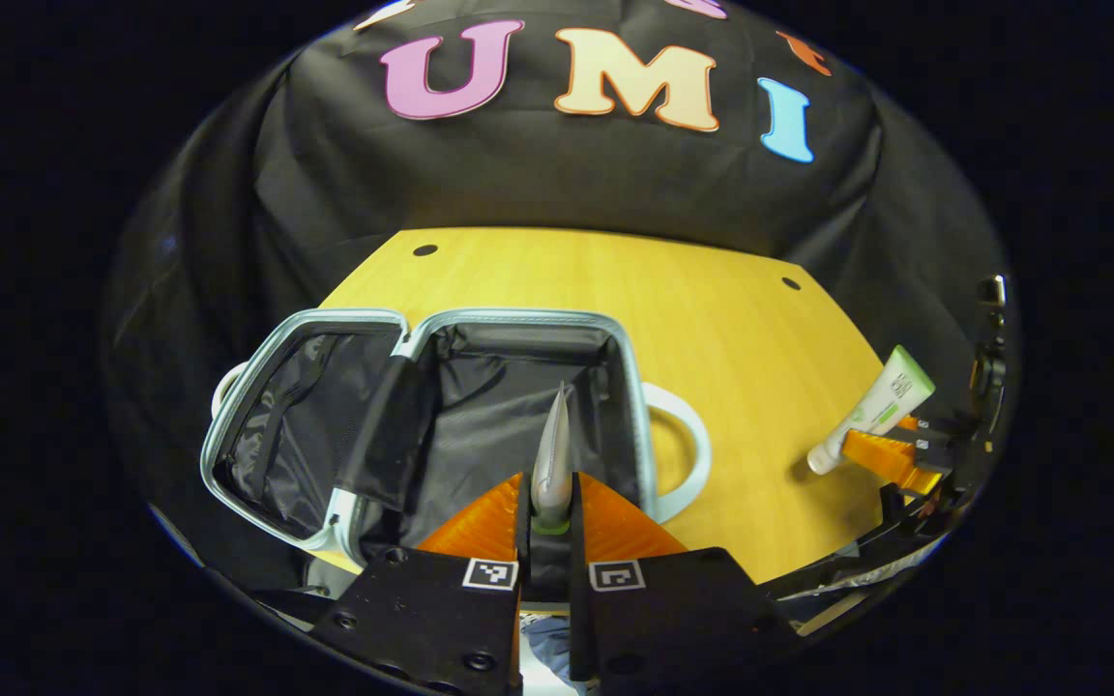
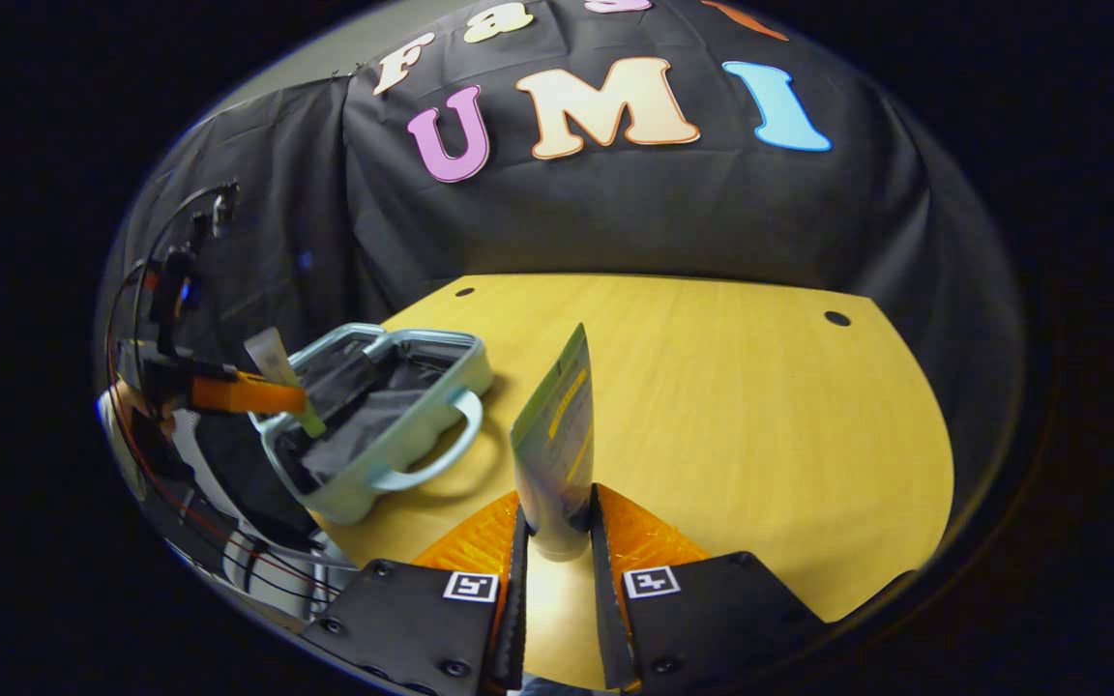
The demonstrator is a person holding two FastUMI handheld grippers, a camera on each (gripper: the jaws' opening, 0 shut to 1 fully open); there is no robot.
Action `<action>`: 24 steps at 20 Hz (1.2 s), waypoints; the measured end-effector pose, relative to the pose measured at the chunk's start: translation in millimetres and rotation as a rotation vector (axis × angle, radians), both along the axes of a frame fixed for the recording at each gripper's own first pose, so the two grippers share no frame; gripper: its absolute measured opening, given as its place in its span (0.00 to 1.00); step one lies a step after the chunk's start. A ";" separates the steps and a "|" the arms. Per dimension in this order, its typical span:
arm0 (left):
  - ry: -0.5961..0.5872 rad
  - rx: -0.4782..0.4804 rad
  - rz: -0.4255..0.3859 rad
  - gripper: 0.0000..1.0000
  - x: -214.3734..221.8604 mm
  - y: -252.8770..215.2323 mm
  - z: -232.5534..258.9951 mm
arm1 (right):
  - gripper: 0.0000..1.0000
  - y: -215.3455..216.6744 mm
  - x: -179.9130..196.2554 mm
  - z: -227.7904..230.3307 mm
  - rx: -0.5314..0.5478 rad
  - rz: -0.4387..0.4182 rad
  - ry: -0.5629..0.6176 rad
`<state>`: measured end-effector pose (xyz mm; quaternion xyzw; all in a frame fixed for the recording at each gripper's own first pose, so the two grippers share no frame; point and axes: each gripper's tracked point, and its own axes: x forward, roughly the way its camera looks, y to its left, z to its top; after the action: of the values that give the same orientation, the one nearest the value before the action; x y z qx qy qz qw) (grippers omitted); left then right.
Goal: First open the suitcase, pack the skin care products into it, and then close the suitcase.
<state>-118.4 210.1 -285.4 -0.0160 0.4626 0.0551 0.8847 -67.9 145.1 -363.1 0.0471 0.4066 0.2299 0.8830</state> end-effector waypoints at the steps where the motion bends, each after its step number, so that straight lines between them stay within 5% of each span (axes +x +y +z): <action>1: 0.029 -0.007 -0.009 0.12 -3.4 6.3 -4.8 | 0.33 16.4 -0.2 4.3 0.015 -0.004 0.008; 7: 0.193 0.008 -0.048 0.12 -21.0 44.1 -41.8 | 0.33 124.0 -5.1 28.8 0.127 0.028 0.081; 16: 0.206 -0.169 -0.060 0.16 -10.2 54.6 -75.2 | 0.33 219.5 -30.2 17.8 0.139 0.049 0.229; 18: 0.195 -0.168 -0.055 0.24 -6.2 62.5 -71.1 | 0.33 232.7 -41.9 -0.2 0.105 0.066 0.288; 21: 0.165 -0.283 -0.040 0.68 0.8 49.3 -59.7 | 0.33 247.2 -56.7 -24.9 0.063 0.066 0.370; 24: 0.100 -0.291 -0.066 0.69 9.7 56.5 -41.2 | 0.33 250.9 -64.4 -41.6 0.033 0.054 0.433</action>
<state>-108.7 266.5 -326.6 -0.1259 0.5095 -0.0408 0.8502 -132.3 396.0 -404.7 0.0989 0.5839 0.2444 0.7678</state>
